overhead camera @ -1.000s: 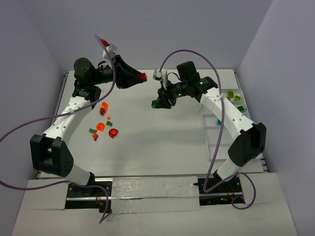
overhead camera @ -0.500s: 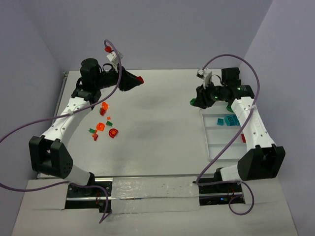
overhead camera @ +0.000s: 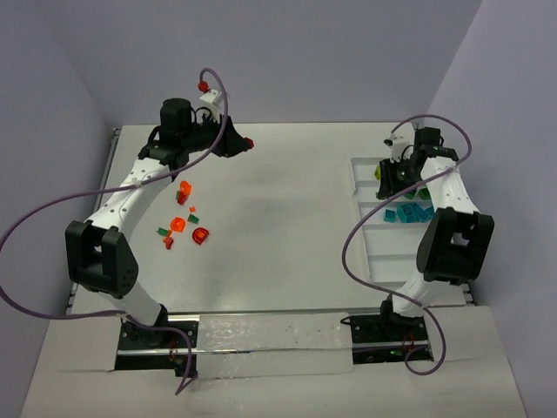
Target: Sort the legos into containers by color
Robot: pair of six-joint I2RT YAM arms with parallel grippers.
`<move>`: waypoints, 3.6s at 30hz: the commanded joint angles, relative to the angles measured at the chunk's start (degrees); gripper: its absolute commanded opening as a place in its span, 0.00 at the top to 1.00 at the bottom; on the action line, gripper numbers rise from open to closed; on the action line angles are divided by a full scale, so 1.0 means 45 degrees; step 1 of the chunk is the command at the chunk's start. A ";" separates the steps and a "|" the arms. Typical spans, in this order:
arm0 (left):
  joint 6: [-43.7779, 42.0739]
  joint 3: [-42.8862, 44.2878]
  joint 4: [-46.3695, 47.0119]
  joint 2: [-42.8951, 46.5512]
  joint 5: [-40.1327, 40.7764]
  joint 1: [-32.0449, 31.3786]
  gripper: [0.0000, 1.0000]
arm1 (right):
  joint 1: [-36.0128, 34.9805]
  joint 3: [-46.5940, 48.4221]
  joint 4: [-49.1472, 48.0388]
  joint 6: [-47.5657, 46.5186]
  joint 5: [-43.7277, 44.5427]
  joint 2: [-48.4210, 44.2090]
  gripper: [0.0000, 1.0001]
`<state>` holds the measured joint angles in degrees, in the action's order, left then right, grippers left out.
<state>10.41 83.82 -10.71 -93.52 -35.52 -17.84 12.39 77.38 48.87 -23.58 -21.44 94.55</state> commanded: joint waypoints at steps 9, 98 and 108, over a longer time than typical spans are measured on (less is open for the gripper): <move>-0.0620 0.0876 -0.1388 -0.0165 0.0994 -0.0097 1.00 | 0.0373 0.1963 -0.1461 0.0851 0.3395 0.2454 1.00; -0.8954 -0.6323 0.6422 0.4633 0.2210 -0.4531 0.23 | -0.6583 0.5732 -0.0041 0.3346 -0.9514 0.1351 1.00; -0.7268 -0.6743 0.4766 0.5783 0.2911 -0.3994 0.01 | -0.2583 0.3953 0.2471 0.0185 -0.7388 -0.0072 1.00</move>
<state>-27.23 53.08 14.43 -69.78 -24.97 -37.00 -5.96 97.23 53.01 -13.85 -60.27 99.71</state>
